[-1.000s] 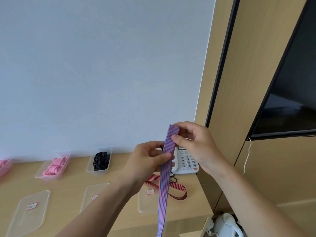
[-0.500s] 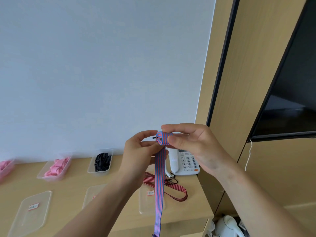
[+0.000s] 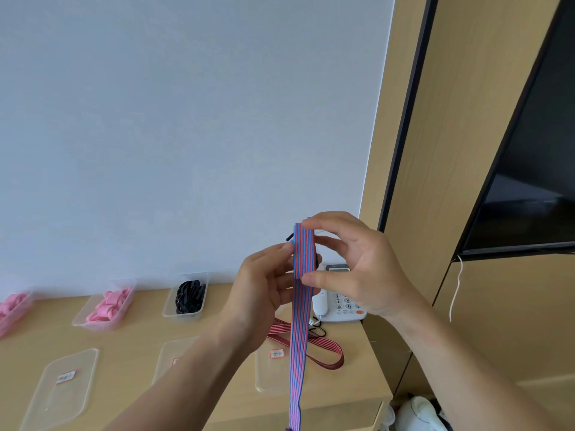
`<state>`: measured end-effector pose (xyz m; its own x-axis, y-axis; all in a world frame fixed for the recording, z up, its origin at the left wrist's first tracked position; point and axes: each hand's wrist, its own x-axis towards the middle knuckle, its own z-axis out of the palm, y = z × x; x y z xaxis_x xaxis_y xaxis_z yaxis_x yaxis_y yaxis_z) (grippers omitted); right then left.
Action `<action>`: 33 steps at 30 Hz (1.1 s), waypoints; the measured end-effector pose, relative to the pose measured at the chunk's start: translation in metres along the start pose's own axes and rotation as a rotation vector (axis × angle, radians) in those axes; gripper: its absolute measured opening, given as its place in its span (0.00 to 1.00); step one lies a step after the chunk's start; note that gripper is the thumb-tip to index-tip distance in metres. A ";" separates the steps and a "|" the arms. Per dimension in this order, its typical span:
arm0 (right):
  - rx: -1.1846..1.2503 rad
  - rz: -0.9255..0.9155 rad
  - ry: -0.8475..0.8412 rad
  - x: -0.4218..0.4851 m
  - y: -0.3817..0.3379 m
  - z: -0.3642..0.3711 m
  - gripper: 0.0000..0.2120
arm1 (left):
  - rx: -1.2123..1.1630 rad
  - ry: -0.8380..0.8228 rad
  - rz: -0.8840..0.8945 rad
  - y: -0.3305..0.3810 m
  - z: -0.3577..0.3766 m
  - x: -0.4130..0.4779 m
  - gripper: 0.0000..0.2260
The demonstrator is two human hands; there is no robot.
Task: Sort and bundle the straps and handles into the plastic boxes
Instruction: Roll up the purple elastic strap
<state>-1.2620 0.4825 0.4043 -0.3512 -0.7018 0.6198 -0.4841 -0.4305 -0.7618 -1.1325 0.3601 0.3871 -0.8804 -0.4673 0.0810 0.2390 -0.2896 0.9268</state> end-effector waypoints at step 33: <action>0.159 0.274 0.124 -0.001 -0.013 -0.006 0.13 | 0.153 0.245 0.114 -0.014 0.012 -0.002 0.09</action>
<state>-1.2600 0.4917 0.4151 -0.5502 -0.7338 0.3986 -0.2304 -0.3254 -0.9171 -1.1387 0.3755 0.3789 -0.7217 -0.6827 0.1140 0.2499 -0.1034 0.9627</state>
